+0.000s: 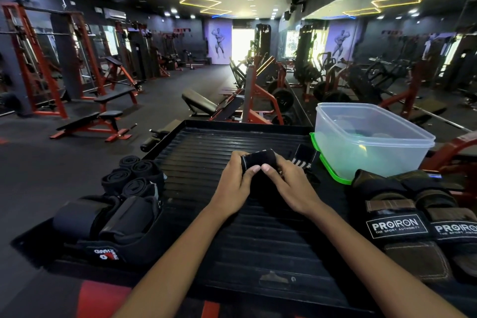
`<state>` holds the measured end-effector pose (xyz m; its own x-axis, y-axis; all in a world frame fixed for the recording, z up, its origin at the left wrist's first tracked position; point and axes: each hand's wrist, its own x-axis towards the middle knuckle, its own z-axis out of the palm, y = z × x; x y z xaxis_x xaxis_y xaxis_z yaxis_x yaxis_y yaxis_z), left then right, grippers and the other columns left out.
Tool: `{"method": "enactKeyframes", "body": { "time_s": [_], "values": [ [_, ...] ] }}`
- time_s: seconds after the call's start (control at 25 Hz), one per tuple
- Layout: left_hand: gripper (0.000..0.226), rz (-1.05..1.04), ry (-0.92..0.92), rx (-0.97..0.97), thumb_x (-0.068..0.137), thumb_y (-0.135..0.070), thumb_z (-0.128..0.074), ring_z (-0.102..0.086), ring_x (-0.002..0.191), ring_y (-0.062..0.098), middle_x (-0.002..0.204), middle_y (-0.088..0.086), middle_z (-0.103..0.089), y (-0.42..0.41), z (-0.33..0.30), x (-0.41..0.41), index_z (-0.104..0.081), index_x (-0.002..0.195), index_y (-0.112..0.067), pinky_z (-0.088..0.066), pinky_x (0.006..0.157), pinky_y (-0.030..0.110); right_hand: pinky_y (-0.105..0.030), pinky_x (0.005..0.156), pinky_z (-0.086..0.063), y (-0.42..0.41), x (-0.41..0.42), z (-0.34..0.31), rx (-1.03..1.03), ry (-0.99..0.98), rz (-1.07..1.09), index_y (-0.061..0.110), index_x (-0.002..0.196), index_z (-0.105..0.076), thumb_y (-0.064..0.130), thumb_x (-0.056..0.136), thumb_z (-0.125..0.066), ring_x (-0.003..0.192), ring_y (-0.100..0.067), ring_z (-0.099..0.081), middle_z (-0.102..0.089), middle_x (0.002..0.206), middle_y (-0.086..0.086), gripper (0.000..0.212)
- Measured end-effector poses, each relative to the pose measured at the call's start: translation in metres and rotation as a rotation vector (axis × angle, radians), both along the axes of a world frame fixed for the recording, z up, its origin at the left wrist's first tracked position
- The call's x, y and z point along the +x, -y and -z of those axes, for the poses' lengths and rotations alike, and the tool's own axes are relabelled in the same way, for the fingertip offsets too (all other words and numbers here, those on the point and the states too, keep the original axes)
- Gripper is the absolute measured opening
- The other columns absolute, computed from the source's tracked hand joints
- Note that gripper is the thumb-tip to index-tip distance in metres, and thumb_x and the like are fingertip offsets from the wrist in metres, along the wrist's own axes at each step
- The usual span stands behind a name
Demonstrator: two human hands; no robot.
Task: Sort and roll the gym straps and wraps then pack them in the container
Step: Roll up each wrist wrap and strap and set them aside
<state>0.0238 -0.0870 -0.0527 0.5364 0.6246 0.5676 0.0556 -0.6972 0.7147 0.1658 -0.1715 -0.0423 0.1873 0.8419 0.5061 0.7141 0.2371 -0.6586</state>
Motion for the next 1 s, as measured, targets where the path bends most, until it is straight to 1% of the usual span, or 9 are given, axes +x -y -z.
{"method": "enactKeyframes", "body": {
  "time_s": [0.16, 0.32, 0.44, 0.56, 0.64, 0.72, 0.8, 0.88, 1.0],
  "values": [
    [0.023, 0.034, -0.029, -0.026, 0.098, -0.025, -0.051, -0.058, 0.088, 0.010, 0.100, 0.004, -0.060, -0.001, 0.000, -0.001, -0.042, 0.111, -0.007, -0.044, 0.072, 0.011, -0.037, 0.087, -0.048, -0.002, 0.005, 0.004, -0.014, 0.180, 0.083, 0.026, 0.126, -0.052, 0.057, 0.097, -0.031, 0.098, -0.011, -0.058, -0.065, 0.107, 0.006, 0.047],
    [0.019, 0.088, -0.066, -0.019, 0.099, -0.024, -0.049, -0.056, 0.083, 0.000, 0.095, -0.006, -0.057, -0.002, -0.001, -0.004, -0.040, 0.110, -0.011, -0.042, 0.071, 0.010, -0.025, 0.079, -0.040, 0.001, 0.009, 0.002, -0.048, 0.439, 0.206, 0.015, 0.139, -0.045, 0.063, 0.090, -0.016, 0.094, -0.012, -0.048, -0.061, 0.107, 0.001, 0.074],
    [0.018, 0.105, -0.084, -0.020, 0.099, -0.024, -0.048, -0.054, 0.082, -0.008, 0.094, -0.009, -0.055, -0.002, 0.000, -0.005, -0.039, 0.109, -0.012, -0.041, 0.070, 0.009, -0.024, 0.079, -0.038, 0.003, 0.007, -0.002, -0.031, 0.543, 0.244, 0.009, 0.140, -0.044, 0.060, 0.090, -0.014, 0.097, -0.016, -0.049, -0.061, 0.107, -0.002, 0.078],
    [0.021, 0.089, -0.096, -0.021, 0.098, -0.026, -0.048, -0.054, 0.080, -0.007, 0.092, -0.007, -0.056, -0.002, 0.001, -0.005, -0.040, 0.109, -0.009, -0.042, 0.069, 0.010, -0.021, 0.080, -0.035, 0.005, 0.006, -0.005, -0.048, 0.590, 0.243, 0.009, 0.138, -0.046, 0.060, 0.090, -0.013, 0.099, -0.017, -0.050, -0.061, 0.109, -0.001, 0.077],
    [0.022, 0.067, -0.077, -0.025, 0.098, -0.026, -0.050, -0.054, 0.076, -0.004, 0.087, -0.006, -0.057, -0.001, 0.000, -0.003, -0.042, 0.107, -0.008, -0.043, 0.067, 0.012, -0.023, 0.083, -0.039, 0.004, 0.005, -0.004, -0.046, 0.485, 0.206, 0.013, 0.133, -0.051, 0.057, 0.094, -0.023, 0.099, -0.016, -0.052, -0.061, 0.107, 0.004, 0.065],
    [0.021, 0.036, -0.044, -0.027, 0.098, -0.028, -0.052, -0.055, 0.073, 0.003, 0.083, 0.000, -0.058, -0.001, 0.000, -0.001, -0.044, 0.105, -0.009, -0.044, 0.065, 0.017, -0.025, 0.090, -0.044, 0.002, 0.002, -0.004, -0.005, 0.167, 0.121, 0.018, 0.131, -0.054, 0.043, 0.097, -0.046, 0.104, -0.011, -0.056, -0.061, 0.113, 0.011, 0.044],
    [0.025, -0.002, -0.025, -0.008, 0.096, -0.035, -0.054, -0.056, 0.076, 0.017, 0.084, 0.009, -0.058, -0.003, 0.001, 0.000, -0.047, 0.101, -0.012, -0.045, 0.067, 0.026, -0.019, 0.095, -0.044, 0.001, -0.002, -0.008, 0.040, -0.140, 0.040, 0.022, 0.138, -0.049, 0.023, 0.092, -0.063, 0.111, -0.002, -0.056, -0.059, 0.124, 0.013, 0.048],
    [0.037, -0.026, -0.011, 0.007, 0.091, -0.048, -0.054, -0.055, 0.079, 0.019, 0.087, 0.008, -0.057, -0.005, 0.002, 0.000, -0.051, 0.098, -0.012, -0.046, 0.069, 0.028, -0.021, 0.094, -0.047, 0.002, -0.002, -0.010, 0.068, -0.262, -0.039, 0.023, 0.132, -0.053, 0.010, 0.086, -0.071, 0.109, 0.000, -0.058, -0.063, 0.121, 0.013, 0.051],
    [0.042, -0.051, -0.001, 0.022, 0.087, -0.052, -0.060, -0.053, 0.082, 0.009, 0.090, 0.002, -0.056, -0.003, 0.000, -0.001, -0.059, 0.098, -0.011, -0.044, 0.071, 0.018, -0.031, 0.092, -0.053, 0.003, 0.003, -0.011, 0.054, -0.315, -0.077, 0.015, 0.117, -0.063, 0.005, 0.081, -0.073, 0.103, -0.007, -0.064, -0.068, 0.111, 0.005, 0.038]
  ]
}}
